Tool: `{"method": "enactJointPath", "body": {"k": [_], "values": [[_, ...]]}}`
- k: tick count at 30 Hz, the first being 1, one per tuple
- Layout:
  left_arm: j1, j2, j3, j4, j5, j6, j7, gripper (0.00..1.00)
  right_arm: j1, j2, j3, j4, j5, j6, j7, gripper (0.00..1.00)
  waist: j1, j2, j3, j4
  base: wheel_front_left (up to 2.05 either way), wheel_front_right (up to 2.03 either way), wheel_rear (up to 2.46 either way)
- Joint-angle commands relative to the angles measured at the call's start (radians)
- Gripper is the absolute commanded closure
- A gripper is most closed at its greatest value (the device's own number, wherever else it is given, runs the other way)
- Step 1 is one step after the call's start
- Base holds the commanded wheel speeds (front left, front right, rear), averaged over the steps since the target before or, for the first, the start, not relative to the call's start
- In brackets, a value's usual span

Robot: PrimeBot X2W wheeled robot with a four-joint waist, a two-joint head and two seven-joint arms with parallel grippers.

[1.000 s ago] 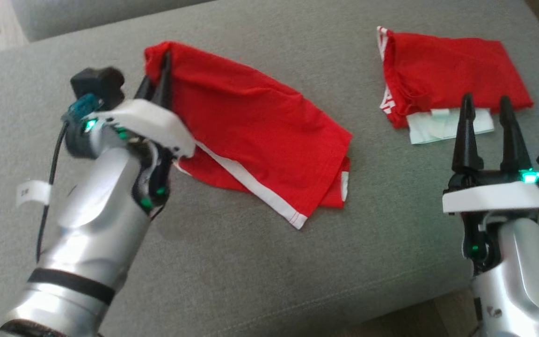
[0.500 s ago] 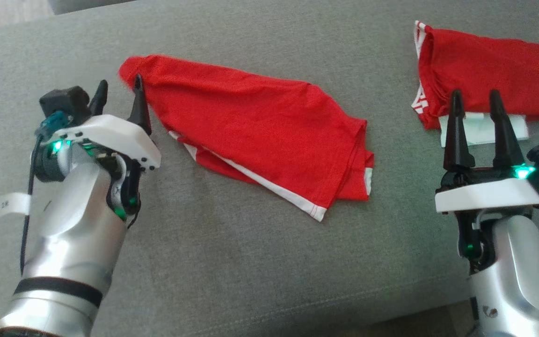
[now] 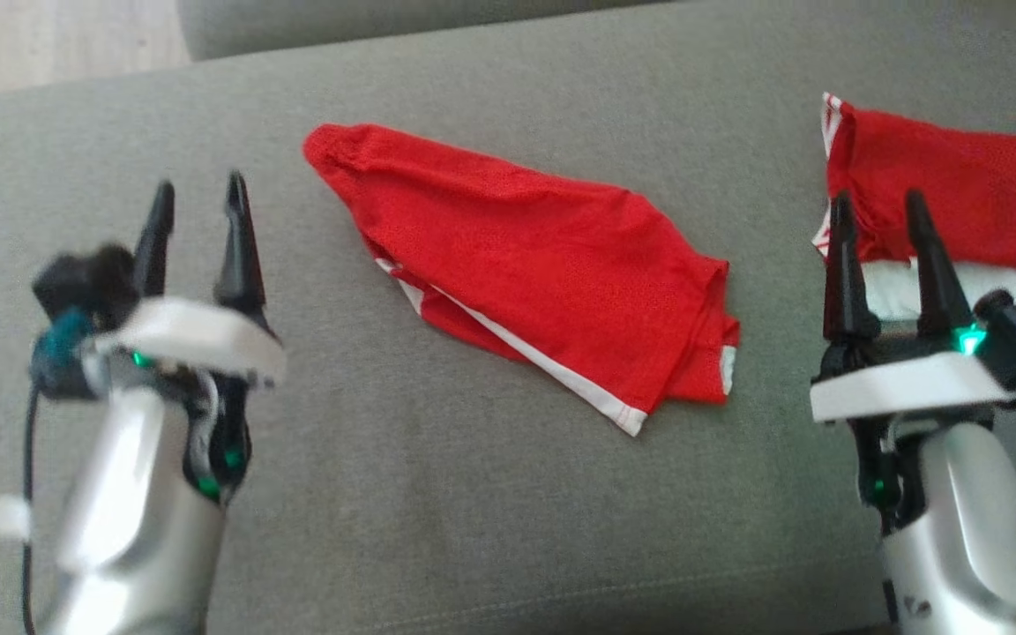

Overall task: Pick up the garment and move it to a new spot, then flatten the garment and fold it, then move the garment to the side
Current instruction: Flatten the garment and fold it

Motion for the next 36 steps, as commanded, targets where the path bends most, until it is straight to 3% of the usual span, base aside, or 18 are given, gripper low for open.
{"method": "enactJointPath", "body": {"k": [1, 7, 12, 19, 24, 36], "values": [[-0.002, 0.017, 0.038, -0.053, 0.017, -0.005, -0.012, 0.0, 0.009, -0.001, 0.018, -0.023, -0.005, 0.003, 0.0, 0.0, 0.0, -0.0001, -0.025, 0.023, 0.0, 0.0, 0.0], [0.207, -0.047, 0.098, -0.229, 0.066, -0.006, -0.012, 0.0, 0.066, -0.001, 0.045, -0.012, 0.005, 0.003, 0.004, 0.0, 0.0, -0.0001, -0.069, 0.052, 0.0, 0.0, 0.0], [0.287, -0.081, 0.121, -0.297, 0.078, -0.013, -0.012, 0.0, 0.088, -0.001, 0.059, -0.014, 0.005, 0.003, 0.01, 0.0, 0.0, -0.0001, -0.082, 0.065, 0.0, 0.0, 0.0], [0.297, -0.096, 0.117, -0.302, 0.097, -0.03, -0.012, 0.0, 0.121, -0.001, 0.216, 0.008, -0.005, 0.003, 0.08, 0.0, 0.0, -0.0001, -0.07, 0.08, 0.0, 0.0, 0.0], [0.294, -0.1, 0.108, -0.285, 0.095, -0.038, -0.012, 0.0, 0.136, -0.024, 0.325, 0.092, -0.059, 0.003, 0.16, 0.0, 0.0, -0.0001, -0.051, 0.096, 0.0, 0.0, 0.0], [0.26, -0.102, 0.078, -0.276, 0.08, -0.029, -0.012, 0.0, 0.076, -0.053, 0.355, 0.257, -0.169, 0.003, 0.147, 0.0, 0.0, -0.0001, -0.005, 0.129, 0.0, 0.0, 0.0]]}}
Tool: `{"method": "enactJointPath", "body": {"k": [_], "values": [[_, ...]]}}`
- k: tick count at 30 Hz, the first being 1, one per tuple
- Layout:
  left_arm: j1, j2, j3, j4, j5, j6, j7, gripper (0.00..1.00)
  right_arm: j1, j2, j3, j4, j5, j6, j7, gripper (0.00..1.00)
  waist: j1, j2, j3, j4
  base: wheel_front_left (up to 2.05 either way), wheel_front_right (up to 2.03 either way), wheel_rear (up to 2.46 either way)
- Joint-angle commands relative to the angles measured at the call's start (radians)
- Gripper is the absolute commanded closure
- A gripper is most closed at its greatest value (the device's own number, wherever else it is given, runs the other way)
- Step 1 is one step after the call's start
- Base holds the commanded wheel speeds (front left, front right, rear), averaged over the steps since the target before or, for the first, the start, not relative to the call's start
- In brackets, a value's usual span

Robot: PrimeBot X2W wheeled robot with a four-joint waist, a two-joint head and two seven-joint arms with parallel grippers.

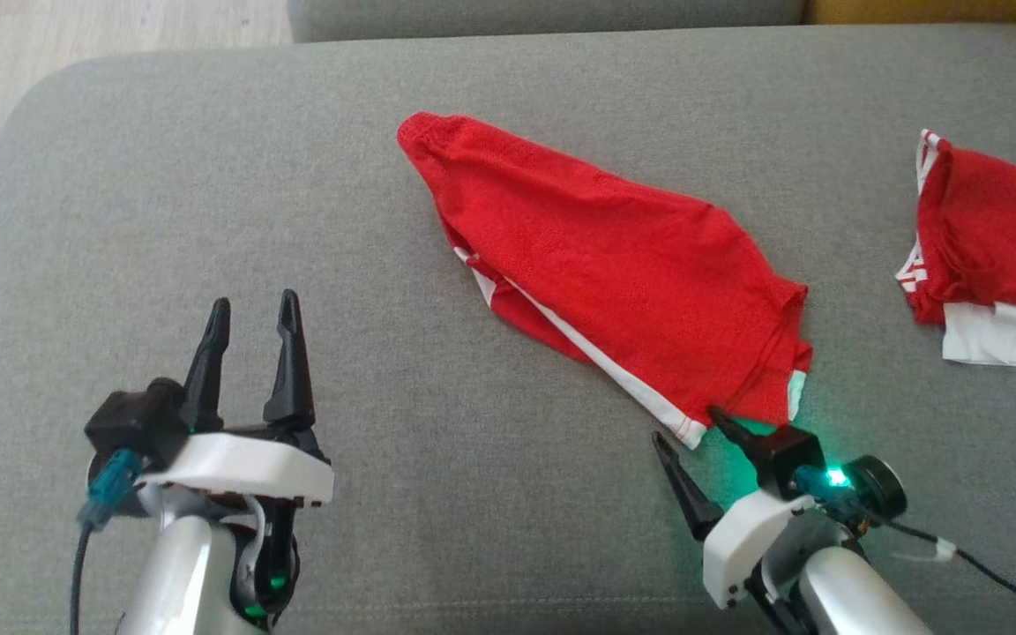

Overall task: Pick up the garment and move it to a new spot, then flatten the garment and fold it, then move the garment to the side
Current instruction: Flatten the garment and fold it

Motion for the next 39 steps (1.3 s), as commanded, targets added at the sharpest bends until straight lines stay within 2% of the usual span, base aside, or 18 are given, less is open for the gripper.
{"method": "enactJointPath", "body": {"k": [1, 10, 11, 12, 13, 14, 23, 33, 39], "values": [[-0.046, 0.004, 0.022, -0.033, -0.005, 0.006, -0.005, 0.0, -0.042, 0.002, 0.019, -0.007, -0.01, 0.003, -0.02, 0.0, 0.0, -0.0001, 0.007, 0.004, 0.0, 0.0, 0.0], [-0.061, 0.004, 0.02, -0.025, -0.007, 0.007, -0.005, 0.0, -0.081, 0.011, 0.028, 0.073, -0.021, 0.003, -0.026, 0.0, 0.0, -0.0001, 0.018, 0.004, 0.0, 0.0, 0.0], [-0.062, 0.004, 0.02, -0.024, -0.007, 0.008, -0.005, 0.0, -0.084, 0.012, 0.031, 0.081, -0.021, 0.003, -0.028, 0.18, 0.0, -0.0001, 0.017, 0.002, 0.0, 0.0, 0.0], [-0.062, 0.004, 0.021, -0.023, -0.007, 0.009, -0.005, 0.0, -0.087, 0.012, 0.033, 0.088, -0.023, 0.003, -0.029, 0.58, 0.0, -0.0001, 0.017, -0.001, 0.0, 0.0, 0.0], [-0.062, 0.004, 0.022, -0.022, -0.007, 0.009, -0.005, 0.0, -0.09, 0.011, 0.035, 0.095, -0.025, 0.003, -0.031, 0.89, 0.0, -0.0001, 0.016, -0.004, 0.0, 0.0, 0.0], [-0.062, 0.004, 0.023, -0.021, -0.008, 0.01, -0.005, 0.0, -0.093, 0.01, 0.037, 0.1, -0.026, 0.003, -0.033, 1.0, 0.0, -0.0001, 0.014, -0.008, 0.0, 0.0, 0.0], [-0.054, 0.004, 0.038, -0.013, -0.007, 0.007, -0.005, 0.0, -0.099, -0.003, -0.008, 0.07, -0.027, 0.003, -0.066, 1.0, 0.0, -0.0001, -0.013, -0.06, 0.0, 0.0, 0.0], [-0.052, 0.004, 0.023, -0.005, -0.002, -0.002, -0.005, 0.0, -0.062, -0.034, -0.16, -0.15, 0.023, 0.003, -0.027, 1.0, 0.0, -0.0001, -0.023, -0.135, 0.0, 0.0, 0.0], [-0.069, 0.004, -0.004, 0.017, 0.003, -0.015, -0.005, 0.0, -0.042, -0.044, -0.198, -0.221, 0.022, 0.003, 0.011, 1.0, 0.0, -0.0001, -0.019, -0.156, 0.0, 0.0, 0.0]]}}
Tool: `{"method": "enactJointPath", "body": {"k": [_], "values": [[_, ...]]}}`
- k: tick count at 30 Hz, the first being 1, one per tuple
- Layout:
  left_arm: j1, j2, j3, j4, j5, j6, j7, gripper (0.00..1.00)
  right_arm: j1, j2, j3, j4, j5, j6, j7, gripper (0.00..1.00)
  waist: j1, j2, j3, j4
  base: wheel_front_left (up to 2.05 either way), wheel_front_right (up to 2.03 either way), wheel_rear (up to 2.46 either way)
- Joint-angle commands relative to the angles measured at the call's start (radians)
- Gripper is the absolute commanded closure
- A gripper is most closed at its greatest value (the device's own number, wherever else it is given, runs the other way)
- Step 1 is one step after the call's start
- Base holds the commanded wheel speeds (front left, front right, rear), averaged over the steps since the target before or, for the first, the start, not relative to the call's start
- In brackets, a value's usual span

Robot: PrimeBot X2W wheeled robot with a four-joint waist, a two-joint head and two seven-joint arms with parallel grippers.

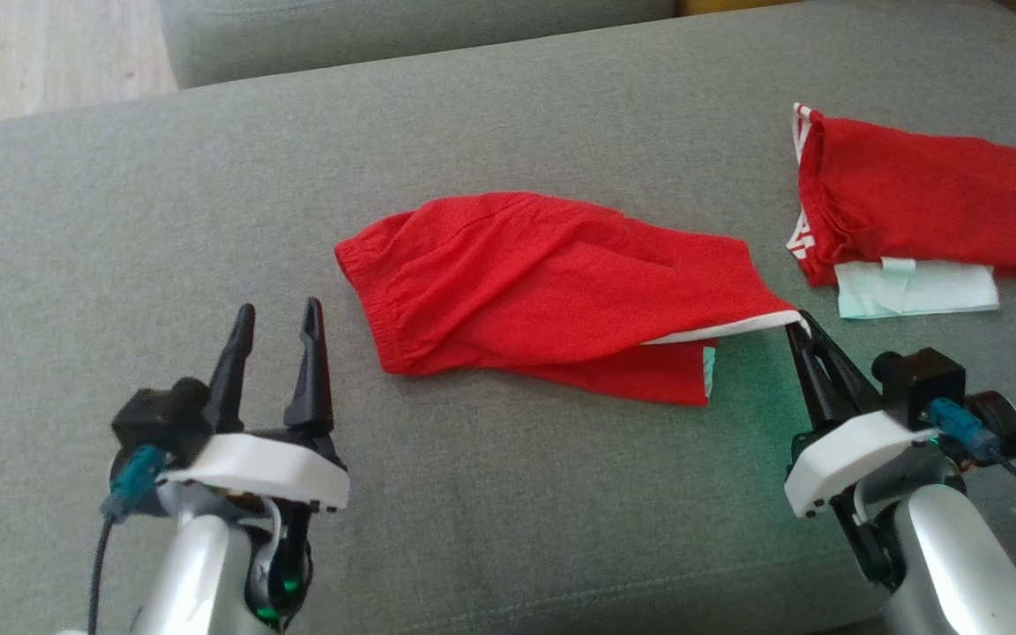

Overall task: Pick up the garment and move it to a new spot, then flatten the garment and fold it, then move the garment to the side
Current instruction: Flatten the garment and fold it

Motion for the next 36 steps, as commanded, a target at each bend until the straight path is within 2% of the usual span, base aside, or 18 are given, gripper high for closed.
{"method": "enactJointPath", "body": {"k": [1, 9, 19, 26, 36], "values": [[-0.054, 0.007, 0.019, -0.013, 0.009, -0.009, -0.005, 0.0, -0.014, -0.005, 0.012, -0.043, 0.002, 0.003, 0.004, 1.0, 0.0, 0.0, 0.001, -0.006, 0.0, 0.0, 0.0], [-0.071, 0.012, -0.05, 0.121, 0.051, -0.056, -0.005, 0.0, -0.014, 0.007, 0.018, -0.064, 0.004, 0.003, 0.016, 1.0, 0.0, 0.0, 0.007, -0.015, 0.0, 0.0, 0.0], [-0.168, 0.08, -0.195, 0.369, 0.134, -0.12, 0.02, 0.0, -0.041, 0.004, 0.025, -0.073, 0.004, 0.003, 0.016, 1.0, 0.0, 0.0, 0.036, -0.026, 0.0, 0.0, 0.0], [-0.236, 0.081, -0.227, 0.453, 0.14, -0.128, 0.007, 0.0, -0.086, 0.009, 0.033, -0.121, 0.014, 0.003, 0.014, 1.0, 0.0, 0.0, 0.05, -0.052, 0.0, 0.0, 0.0], [-0.259, 0.064, -0.247, 0.487, 0.146, -0.128, -0.004, 0.0, -0.211, -0.007, 0.119, -0.191, 0.037, 0.003, 0.082, 1.0, 0.0, 0.0, 0.045, -0.055, 0.0, 0.0, 0.0]]}}
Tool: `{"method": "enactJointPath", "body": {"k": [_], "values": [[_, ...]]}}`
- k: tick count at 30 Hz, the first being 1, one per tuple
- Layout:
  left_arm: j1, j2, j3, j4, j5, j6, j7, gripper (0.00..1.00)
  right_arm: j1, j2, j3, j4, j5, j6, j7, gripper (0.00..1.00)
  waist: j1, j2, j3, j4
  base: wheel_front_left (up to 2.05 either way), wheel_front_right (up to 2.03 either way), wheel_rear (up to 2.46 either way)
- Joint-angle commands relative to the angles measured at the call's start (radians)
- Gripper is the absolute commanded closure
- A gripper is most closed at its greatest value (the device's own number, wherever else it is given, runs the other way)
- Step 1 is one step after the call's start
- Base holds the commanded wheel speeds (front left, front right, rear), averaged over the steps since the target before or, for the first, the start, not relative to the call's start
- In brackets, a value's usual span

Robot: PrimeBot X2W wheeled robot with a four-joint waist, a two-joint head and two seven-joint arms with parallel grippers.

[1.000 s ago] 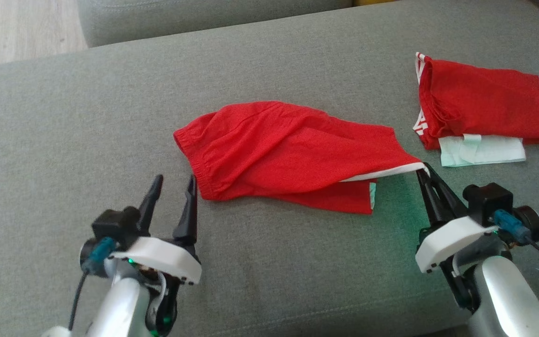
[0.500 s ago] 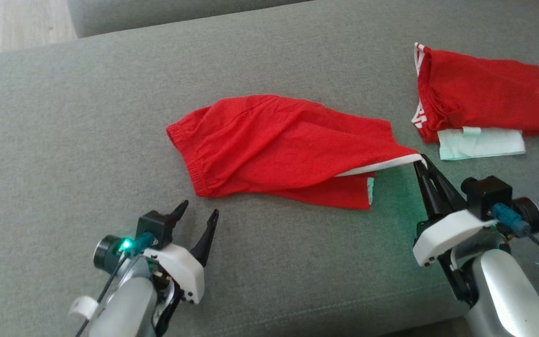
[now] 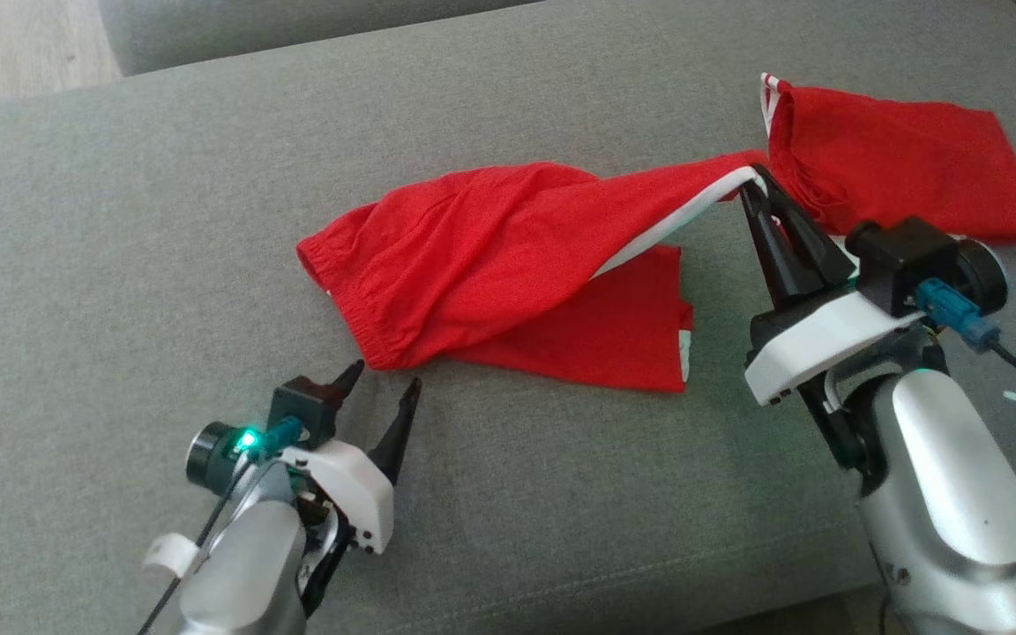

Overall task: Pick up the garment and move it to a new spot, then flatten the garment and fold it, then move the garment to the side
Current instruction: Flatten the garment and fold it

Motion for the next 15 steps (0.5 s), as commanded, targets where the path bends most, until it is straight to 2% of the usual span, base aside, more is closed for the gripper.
{"method": "enactJointPath", "body": {"k": [1, 15], "values": [[-0.041, 0.012, 0.018, -0.022, 0.008, -0.001, -0.013, 0.0, -0.035, -0.011, 0.02, -0.037, 0.008, 0.003, 0.004, 1.0, 0.0, 0.0, 0.0, 0.003, 0.0, 0.0, 0.0], [-0.064, 0.001, 0.019, -0.053, 0.026, 0.009, -0.013, 0.0, -0.084, -0.019, 0.014, -0.096, 0.04, 0.003, 0.035, 1.0, 0.0, 0.0, 0.005, -0.002, 0.0, 0.0, 0.0]]}}
